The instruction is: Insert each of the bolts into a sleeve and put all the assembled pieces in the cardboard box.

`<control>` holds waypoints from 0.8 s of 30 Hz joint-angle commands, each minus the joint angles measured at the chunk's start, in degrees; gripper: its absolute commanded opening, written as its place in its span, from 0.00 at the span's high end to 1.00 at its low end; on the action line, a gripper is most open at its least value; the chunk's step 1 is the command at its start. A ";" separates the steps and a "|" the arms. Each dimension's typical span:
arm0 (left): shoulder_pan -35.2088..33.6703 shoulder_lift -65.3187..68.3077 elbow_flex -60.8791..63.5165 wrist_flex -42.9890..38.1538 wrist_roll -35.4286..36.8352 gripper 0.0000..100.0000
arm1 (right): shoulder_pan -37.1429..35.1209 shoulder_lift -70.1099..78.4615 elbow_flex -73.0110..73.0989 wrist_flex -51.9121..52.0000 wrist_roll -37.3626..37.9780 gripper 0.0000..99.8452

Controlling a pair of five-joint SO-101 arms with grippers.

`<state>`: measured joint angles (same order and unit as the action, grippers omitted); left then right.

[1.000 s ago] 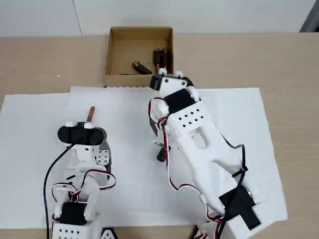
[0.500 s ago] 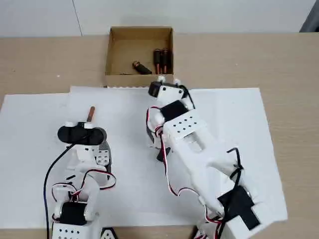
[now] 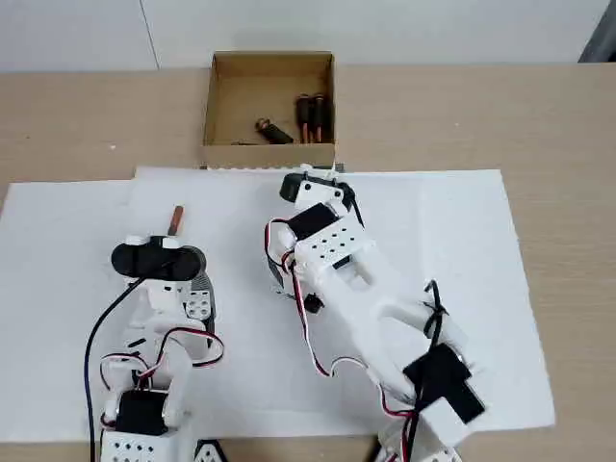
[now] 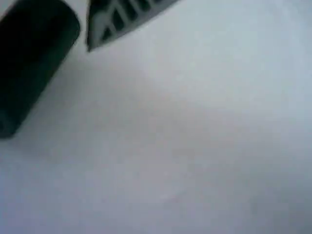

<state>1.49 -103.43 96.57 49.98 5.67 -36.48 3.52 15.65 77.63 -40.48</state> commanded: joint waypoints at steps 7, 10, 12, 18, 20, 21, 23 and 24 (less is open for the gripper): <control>-0.26 -0.53 -0.22 0.44 0.26 0.99 | 0.13 3.56 -0.44 -2.59 -0.44 0.87; -0.26 -0.53 -0.22 0.44 0.26 0.99 | 0.13 5.93 -0.53 -4.00 -0.44 0.88; -0.26 -0.53 -0.22 0.44 0.26 0.99 | 0.22 7.25 -0.53 -4.53 -0.26 0.88; -0.26 -0.53 -0.22 0.44 0.26 0.99 | 0.22 8.40 -1.41 -5.14 -0.09 0.98; -0.26 -0.53 -0.22 0.44 0.26 0.99 | 0.22 7.96 -2.46 -4.26 -0.09 1.00; -0.26 -0.53 -0.22 0.44 0.26 0.99 | 0.31 7.43 -3.34 -3.21 -0.09 1.00; -0.26 -0.53 -0.22 0.44 0.26 0.99 | 0.31 5.93 -5.45 -1.36 -0.09 1.00; -0.26 -0.53 -0.22 0.44 0.26 0.99 | 0.31 4.97 -6.68 -0.13 0.00 1.00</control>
<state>1.49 -103.43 96.57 49.98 5.67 -36.04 11.08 13.36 76.22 -40.48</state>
